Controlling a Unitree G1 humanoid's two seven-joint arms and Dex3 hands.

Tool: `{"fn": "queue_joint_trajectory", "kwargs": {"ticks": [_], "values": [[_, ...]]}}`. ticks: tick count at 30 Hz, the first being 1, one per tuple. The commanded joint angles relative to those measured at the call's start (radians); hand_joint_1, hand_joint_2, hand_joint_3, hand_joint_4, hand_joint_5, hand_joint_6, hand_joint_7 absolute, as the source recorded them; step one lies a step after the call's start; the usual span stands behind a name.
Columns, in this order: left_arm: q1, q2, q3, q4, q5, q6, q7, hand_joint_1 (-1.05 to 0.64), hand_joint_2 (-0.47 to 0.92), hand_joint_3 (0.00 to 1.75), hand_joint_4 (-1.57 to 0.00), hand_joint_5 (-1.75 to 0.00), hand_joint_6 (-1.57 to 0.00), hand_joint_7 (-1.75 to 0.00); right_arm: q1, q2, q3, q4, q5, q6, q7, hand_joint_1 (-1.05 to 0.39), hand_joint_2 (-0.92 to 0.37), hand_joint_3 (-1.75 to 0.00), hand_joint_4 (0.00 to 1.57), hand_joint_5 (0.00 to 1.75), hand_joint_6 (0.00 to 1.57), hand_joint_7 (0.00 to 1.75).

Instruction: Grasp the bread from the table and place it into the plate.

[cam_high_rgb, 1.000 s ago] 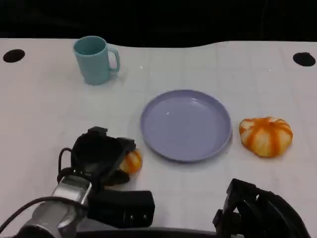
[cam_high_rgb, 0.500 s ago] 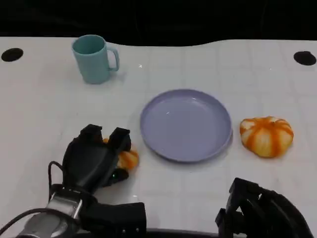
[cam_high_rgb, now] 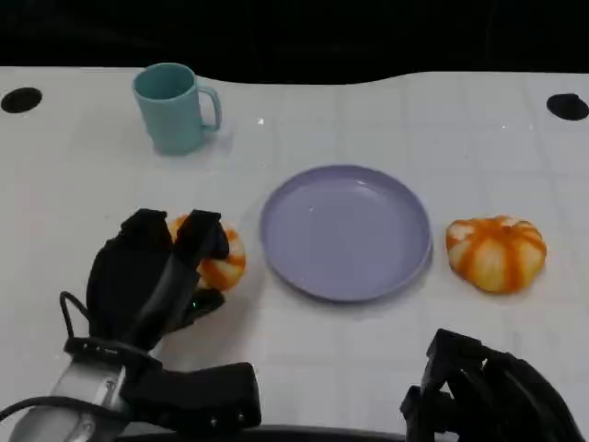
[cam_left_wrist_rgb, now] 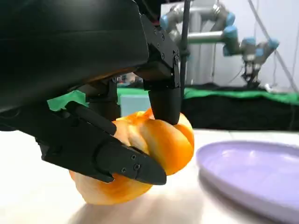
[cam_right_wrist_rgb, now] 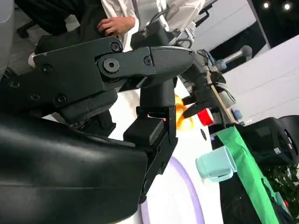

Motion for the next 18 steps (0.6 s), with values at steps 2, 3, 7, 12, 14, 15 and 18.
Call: {"fn": "queue_joint_trajectory", "kwargs": {"ticks": [2,3,7,12,14,15,18], "values": [[0.003,0.021,0.041,-0.087,-0.009,-0.011,-0.036,-0.13,0.46,1.03,-0.81,-1.75,-0.60,-1.75,0.005,-0.002,-0.002,0.001,0.004,0.000,-0.006,-0.70,-0.92,-0.24,0.84,1.63,0.74,1.37],[-0.002,0.020,0.045,-0.094,-0.008,-0.015,-0.036,-0.12,0.45,1.05,-0.82,-1.75,-0.62,-1.75,0.004,-0.001,-0.002,0.001,0.002,-0.002,-0.007,-0.70,-0.92,-0.24,0.84,1.63,0.74,1.37],[-0.041,0.008,0.053,-0.113,0.005,-0.027,-0.024,-0.09,0.39,1.12,-0.87,-1.75,-0.65,-1.75,0.006,0.000,0.002,-0.007,0.002,0.011,-0.018,-0.71,-0.92,-0.24,0.85,1.63,0.75,1.38],[-0.100,-0.021,0.048,-0.122,-0.002,-0.037,-0.050,-0.07,0.29,1.23,-0.90,-1.75,-0.67,-1.75,0.008,0.002,0.006,-0.008,0.007,0.012,-0.020,-0.70,-0.92,-0.24,0.85,1.63,0.75,1.38],[-0.133,-0.042,0.043,-0.109,-0.028,-0.061,-0.081,-0.05,0.25,1.31,-0.91,-1.75,-0.68,-1.75,0.010,0.001,0.009,-0.010,0.003,0.012,-0.022,-0.70,-0.92,-0.24,0.85,1.63,0.74,1.38],[-0.145,-0.051,0.042,-0.099,-0.041,-0.073,-0.097,-0.04,0.24,1.34,-0.92,-1.75,-0.69,-1.75,0.011,0.001,0.010,-0.011,0.000,0.012,-0.025,-0.70,-0.92,-0.24,0.85,1.63,0.74,1.38],[-0.187,-0.082,0.035,-0.055,-0.061,-0.102,-0.122,-0.04,0.23,1.38,-0.92,-1.75,-0.71,-1.75,0.012,0.002,0.013,-0.007,0.003,0.007,-0.020,-0.70,-0.92,-0.24,0.85,1.63,0.74,1.38]]}}
